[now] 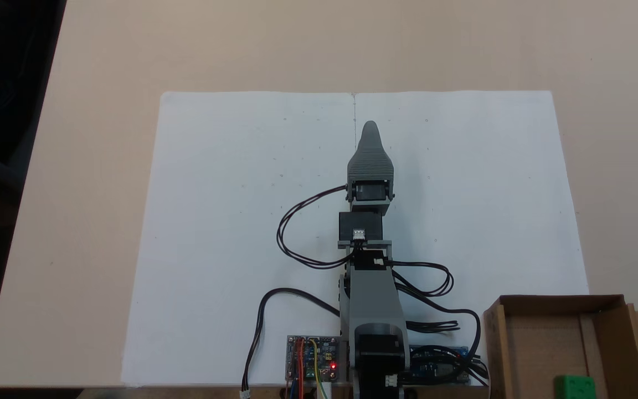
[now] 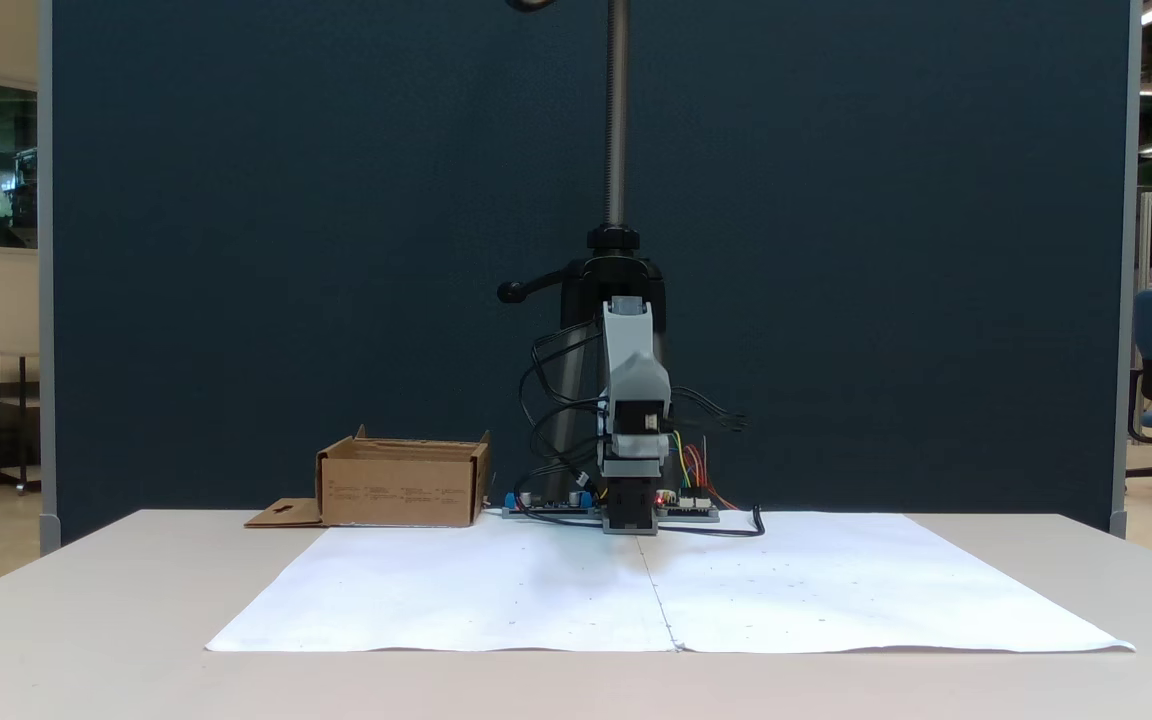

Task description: Grasp a green dice and put it in the bin.

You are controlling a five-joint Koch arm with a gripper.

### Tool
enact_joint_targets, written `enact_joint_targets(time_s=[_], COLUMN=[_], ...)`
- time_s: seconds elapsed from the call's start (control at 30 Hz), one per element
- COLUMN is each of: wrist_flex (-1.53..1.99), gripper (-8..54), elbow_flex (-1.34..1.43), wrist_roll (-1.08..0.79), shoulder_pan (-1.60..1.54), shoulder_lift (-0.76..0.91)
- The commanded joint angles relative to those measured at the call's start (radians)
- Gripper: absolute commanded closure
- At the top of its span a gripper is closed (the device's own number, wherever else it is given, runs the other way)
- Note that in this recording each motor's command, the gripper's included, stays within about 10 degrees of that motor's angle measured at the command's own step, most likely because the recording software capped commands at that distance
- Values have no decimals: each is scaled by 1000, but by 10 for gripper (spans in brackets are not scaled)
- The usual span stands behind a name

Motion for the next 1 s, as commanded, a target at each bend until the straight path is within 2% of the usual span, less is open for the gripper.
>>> enact_joint_targets(time_s=[0.0, 0.97], wrist_flex=[-140, -114], gripper=[27, 18], elbow_flex=[61, 71], wrist_roll=[-46, -48], shoulder_pan=[25, 51], shoulder_lift=[104, 98])
